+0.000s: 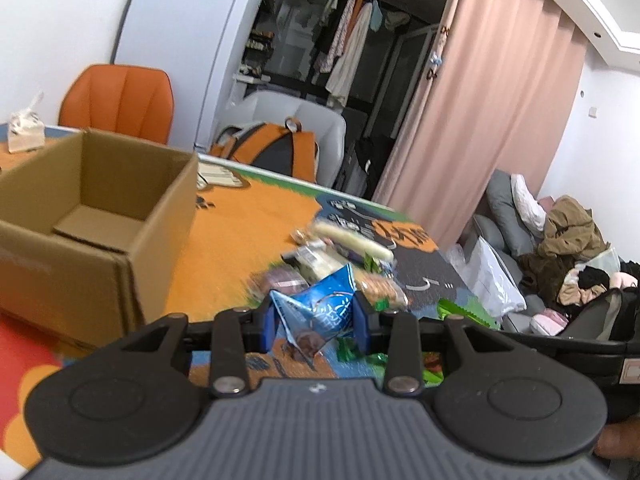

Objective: Organize snacks
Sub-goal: 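Carry both snacks over the cardboard box and open both tools to drop them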

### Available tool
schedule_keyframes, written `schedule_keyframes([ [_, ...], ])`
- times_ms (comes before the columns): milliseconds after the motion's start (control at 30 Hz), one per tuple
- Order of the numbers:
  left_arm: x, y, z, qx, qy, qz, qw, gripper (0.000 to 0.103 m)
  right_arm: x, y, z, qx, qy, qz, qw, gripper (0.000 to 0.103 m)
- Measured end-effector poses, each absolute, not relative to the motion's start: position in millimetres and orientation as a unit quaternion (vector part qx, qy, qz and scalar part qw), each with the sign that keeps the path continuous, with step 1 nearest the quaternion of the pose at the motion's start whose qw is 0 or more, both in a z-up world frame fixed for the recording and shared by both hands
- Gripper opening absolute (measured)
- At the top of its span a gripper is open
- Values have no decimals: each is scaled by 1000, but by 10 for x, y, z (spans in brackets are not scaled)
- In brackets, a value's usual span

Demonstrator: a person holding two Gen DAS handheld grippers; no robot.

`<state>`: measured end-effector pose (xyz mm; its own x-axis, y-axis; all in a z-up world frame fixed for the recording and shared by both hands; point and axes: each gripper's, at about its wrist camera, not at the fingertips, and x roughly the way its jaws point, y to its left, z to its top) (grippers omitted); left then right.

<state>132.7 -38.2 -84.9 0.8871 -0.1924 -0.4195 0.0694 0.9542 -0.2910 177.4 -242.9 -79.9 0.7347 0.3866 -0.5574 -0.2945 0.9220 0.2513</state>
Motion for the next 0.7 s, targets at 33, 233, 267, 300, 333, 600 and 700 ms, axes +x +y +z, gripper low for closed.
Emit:
schedule_keyframes([
  [33,1315,-362,-823,-135,224,-66,963,36,1766,-2404,-776,72,311,186,929,28],
  [233,1287,-203,-658,-134,208,-48,968,36,1771,-2235,-645,73,293,200,932,28],
  [267,1283,-172,-633,-134,205,-44,969,36,1773,-2202,-627,74,291,203,932,28],
  [300,1275,-143,-611,-135,202,-40,969,36,1772,-2173,-615,74,289,205,932,28],
  [333,1265,-112,-589,-135,200,-37,970,36,1775,-2140,-598,74,287,208,932,28],
  [600,1240,100,-480,-133,203,-3,970,36,1801,-1882,-482,68,278,228,931,28],
  [700,1227,160,-436,-132,204,3,970,36,1812,-1794,-423,66,274,237,930,29],
])
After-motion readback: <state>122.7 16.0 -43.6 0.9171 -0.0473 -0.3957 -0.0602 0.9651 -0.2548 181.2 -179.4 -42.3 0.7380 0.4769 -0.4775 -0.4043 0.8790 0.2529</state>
